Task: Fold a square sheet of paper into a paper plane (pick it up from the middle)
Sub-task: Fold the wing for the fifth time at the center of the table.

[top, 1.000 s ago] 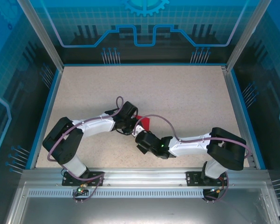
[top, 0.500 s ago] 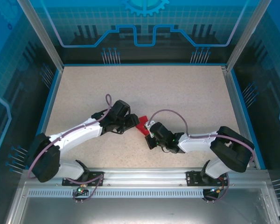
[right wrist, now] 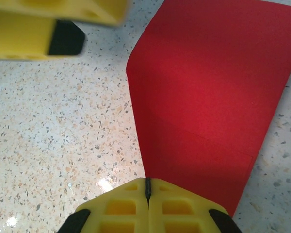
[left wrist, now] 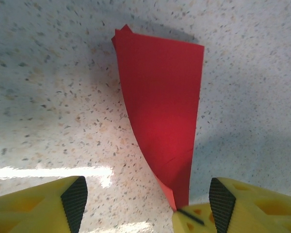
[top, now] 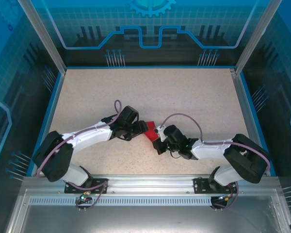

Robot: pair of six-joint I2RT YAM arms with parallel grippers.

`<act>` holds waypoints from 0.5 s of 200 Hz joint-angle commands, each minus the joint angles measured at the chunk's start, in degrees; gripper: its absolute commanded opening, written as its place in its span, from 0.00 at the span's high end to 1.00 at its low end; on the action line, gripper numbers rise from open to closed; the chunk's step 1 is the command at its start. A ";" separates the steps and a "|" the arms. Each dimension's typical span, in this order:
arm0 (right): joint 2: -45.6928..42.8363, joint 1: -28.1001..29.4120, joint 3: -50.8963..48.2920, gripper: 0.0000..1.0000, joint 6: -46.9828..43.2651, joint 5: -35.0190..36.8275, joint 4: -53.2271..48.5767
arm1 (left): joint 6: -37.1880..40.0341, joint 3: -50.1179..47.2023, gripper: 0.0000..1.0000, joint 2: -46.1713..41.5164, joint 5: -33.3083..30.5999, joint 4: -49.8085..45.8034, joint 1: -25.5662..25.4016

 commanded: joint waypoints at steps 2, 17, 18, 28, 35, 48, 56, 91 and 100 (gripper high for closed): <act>-1.41 -0.64 -0.99 0.96 -1.36 -0.69 1.10 | -2.17 3.89 0.30 3.95 3.38 2.48 -0.16; -2.06 -0.59 -1.16 0.95 -2.04 -0.35 0.57 | -3.30 4.76 0.31 6.40 3.48 2.41 -0.12; -2.13 -0.58 -1.19 0.95 -2.02 -0.25 0.56 | -3.39 4.86 0.31 6.52 3.53 2.43 -0.12; -2.76 -0.60 -1.45 0.95 -2.42 0.01 0.23 | -3.70 5.57 0.33 7.84 3.65 2.42 -0.12; -3.21 -0.60 -1.55 0.95 -2.79 0.11 -0.07 | -3.69 6.18 0.34 8.80 3.65 2.23 -0.05; -4.02 -0.60 -1.74 0.94 -3.38 0.45 -0.73 | -3.72 7.62 0.38 10.79 4.19 1.54 0.03; -4.44 -0.63 -1.82 0.93 -3.75 0.63 -1.28 | -3.62 8.30 0.42 11.87 4.70 1.46 -0.03; -5.90 -0.58 -1.58 0.89 -5.56 1.52 -3.42 | -3.19 9.97 0.64 13.92 5.21 0.81 -0.03; -6.08 -0.54 -1.52 0.88 -6.16 1.39 -5.30 | -2.79 10.43 0.73 13.98 5.07 0.24 0.00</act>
